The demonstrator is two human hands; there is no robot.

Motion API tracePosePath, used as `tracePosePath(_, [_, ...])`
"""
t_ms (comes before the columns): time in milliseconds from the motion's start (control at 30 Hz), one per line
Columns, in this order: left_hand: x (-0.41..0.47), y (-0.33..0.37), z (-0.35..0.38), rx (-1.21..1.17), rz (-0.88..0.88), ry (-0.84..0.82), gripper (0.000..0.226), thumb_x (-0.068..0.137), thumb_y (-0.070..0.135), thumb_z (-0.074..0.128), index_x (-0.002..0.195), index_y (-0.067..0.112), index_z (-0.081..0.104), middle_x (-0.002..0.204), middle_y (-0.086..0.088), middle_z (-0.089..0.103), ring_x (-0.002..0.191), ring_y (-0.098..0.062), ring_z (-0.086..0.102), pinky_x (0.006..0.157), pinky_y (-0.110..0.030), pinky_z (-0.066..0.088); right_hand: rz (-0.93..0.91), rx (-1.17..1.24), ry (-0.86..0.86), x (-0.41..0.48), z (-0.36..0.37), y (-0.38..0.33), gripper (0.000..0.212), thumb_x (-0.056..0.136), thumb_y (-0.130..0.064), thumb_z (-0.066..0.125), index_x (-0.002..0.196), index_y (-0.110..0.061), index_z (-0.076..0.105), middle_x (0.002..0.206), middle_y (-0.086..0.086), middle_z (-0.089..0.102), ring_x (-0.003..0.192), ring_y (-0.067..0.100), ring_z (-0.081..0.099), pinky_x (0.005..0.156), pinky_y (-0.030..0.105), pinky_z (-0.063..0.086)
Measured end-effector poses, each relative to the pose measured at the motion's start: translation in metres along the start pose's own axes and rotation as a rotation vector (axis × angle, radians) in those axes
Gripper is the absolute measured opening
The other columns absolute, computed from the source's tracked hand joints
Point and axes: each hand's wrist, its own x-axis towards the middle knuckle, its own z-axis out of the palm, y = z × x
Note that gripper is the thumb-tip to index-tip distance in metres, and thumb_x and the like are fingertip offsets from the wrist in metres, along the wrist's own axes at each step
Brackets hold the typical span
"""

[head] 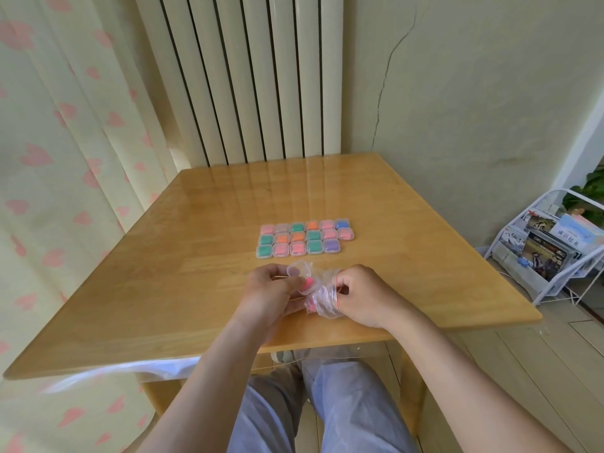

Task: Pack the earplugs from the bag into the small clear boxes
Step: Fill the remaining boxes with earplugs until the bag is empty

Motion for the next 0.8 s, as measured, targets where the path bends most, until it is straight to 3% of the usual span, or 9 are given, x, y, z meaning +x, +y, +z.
tracePosePath(67, [0.000, 0.000, 0.000, -0.006, -0.001, -0.004, 0.018, 0.087, -0.008, 0.067, 0.103, -0.003, 0.061, 0.095, -0.022, 0.072, 0.087, -0.035, 0.074, 0.080, -0.051, 0.061, -0.002, 0.016, 0.006, -0.001, -0.001, -0.002, 0.032, 0.086, -0.026, 0.074, 0.057, -0.033, 0.065, 0.066, -0.014, 0.063, 0.060, 0.001, 0.053, 0.058, 0.023, 0.045])
tracePosePath(233, [-0.001, 0.001, 0.002, -0.038, -0.007, -0.014, 0.017, 0.087, -0.008, 0.067, 0.101, -0.003, 0.061, 0.097, -0.024, 0.070, 0.082, -0.033, 0.074, 0.076, -0.047, 0.062, -0.008, -0.009, 0.012, -0.001, 0.002, -0.005, 0.008, 0.084, -0.027, 0.074, 0.077, -0.023, 0.074, 0.072, -0.012, 0.069, 0.062, 0.002, 0.057, 0.059, 0.022, 0.047])
tracePosePath(400, [-0.001, 0.001, 0.004, -0.040, 0.023, -0.017, 0.013, 0.087, -0.008, 0.067, 0.097, -0.002, 0.062, 0.095, -0.022, 0.069, 0.081, -0.029, 0.074, 0.077, -0.046, 0.061, 0.003, -0.007, 0.005, 0.001, 0.004, -0.002, 0.009, 0.080, -0.024, 0.074, 0.078, -0.016, 0.074, 0.069, -0.005, 0.069, 0.059, 0.007, 0.053, 0.055, 0.032, 0.047])
tracePosePath(533, [0.000, 0.001, 0.005, 0.014, 0.048, -0.003, 0.013, 0.086, -0.006, 0.069, 0.094, 0.003, 0.063, 0.097, -0.020, 0.067, 0.087, -0.029, 0.071, 0.082, -0.052, 0.060, 0.017, 0.049, 0.044, 0.003, 0.007, 0.003, 0.005, 0.080, -0.017, 0.072, 0.077, -0.014, 0.074, 0.075, -0.001, 0.074, 0.067, 0.010, 0.062, 0.066, 0.039, 0.056])
tracePosePath(633, [-0.003, 0.003, 0.007, -0.002, 0.064, -0.033, 0.014, 0.086, -0.008, 0.068, 0.097, -0.001, 0.062, 0.098, -0.023, 0.065, 0.088, -0.033, 0.071, 0.078, -0.056, 0.060, 0.026, 0.116, 0.048, 0.004, 0.007, 0.004, 0.005, 0.080, -0.014, 0.072, 0.075, -0.015, 0.075, 0.072, -0.006, 0.073, 0.067, 0.008, 0.064, 0.071, 0.041, 0.058])
tracePosePath(800, [-0.005, 0.004, 0.008, -0.024, 0.078, -0.062, 0.013, 0.087, -0.009, 0.067, 0.097, -0.001, 0.062, 0.099, -0.021, 0.067, 0.083, -0.027, 0.075, 0.069, -0.040, 0.061, 0.063, 0.296, 0.044, 0.003, 0.007, 0.006, 0.020, 0.074, -0.016, 0.073, 0.091, -0.025, 0.078, 0.083, 0.001, 0.077, 0.080, 0.022, 0.074, 0.076, 0.050, 0.062])
